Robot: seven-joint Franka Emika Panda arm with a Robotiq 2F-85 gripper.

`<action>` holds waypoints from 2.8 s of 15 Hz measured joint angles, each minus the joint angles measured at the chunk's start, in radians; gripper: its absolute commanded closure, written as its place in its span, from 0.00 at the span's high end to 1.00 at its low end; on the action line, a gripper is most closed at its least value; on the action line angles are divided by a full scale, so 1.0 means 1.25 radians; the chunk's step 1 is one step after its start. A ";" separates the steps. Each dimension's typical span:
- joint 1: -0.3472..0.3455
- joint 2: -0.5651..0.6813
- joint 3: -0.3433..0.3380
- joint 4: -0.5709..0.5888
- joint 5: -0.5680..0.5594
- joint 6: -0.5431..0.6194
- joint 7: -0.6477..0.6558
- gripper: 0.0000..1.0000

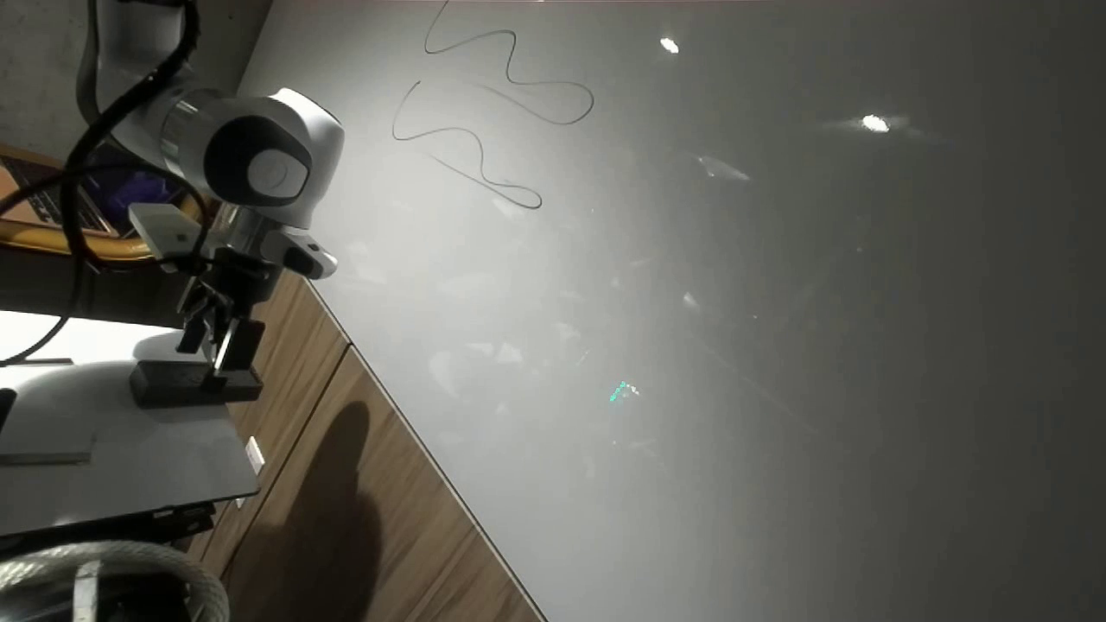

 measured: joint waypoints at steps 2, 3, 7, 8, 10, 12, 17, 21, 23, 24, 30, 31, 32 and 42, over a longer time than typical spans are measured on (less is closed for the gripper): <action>0.012 0.010 -0.007 0.007 0.000 0.000 0.002 1.00; 0.016 0.014 -0.012 0.010 0.000 0.000 0.002 1.00; 0.024 0.020 -0.029 0.015 0.000 0.000 0.002 0.84; 0.024 0.020 -0.032 0.015 0.000 0.000 0.002 0.73; 0.025 0.022 -0.037 0.015 0.000 0.000 0.002 0.62; 0.025 0.024 -0.039 0.015 0.000 0.000 0.002 0.45; 0.030 0.026 -0.040 0.015 0.000 0.000 0.002 0.29; 0.073 0.001 -0.030 0.030 0.000 -0.017 0.023 0.29; 0.101 -0.050 -0.008 0.056 0.001 -0.061 0.042 0.29; 0.112 -0.082 0.006 0.074 0.001 -0.086 0.050 0.29; 0.122 -0.210 0.106 0.260 -0.015 -0.215 0.074 0.29; 0.122 -0.215 0.120 0.301 -0.025 -0.227 0.081 0.29; 0.121 -0.217 0.134 0.344 -0.037 -0.237 0.090 0.29; 0.167 -0.083 0.264 0.814 -0.351 -0.418 0.243 0.29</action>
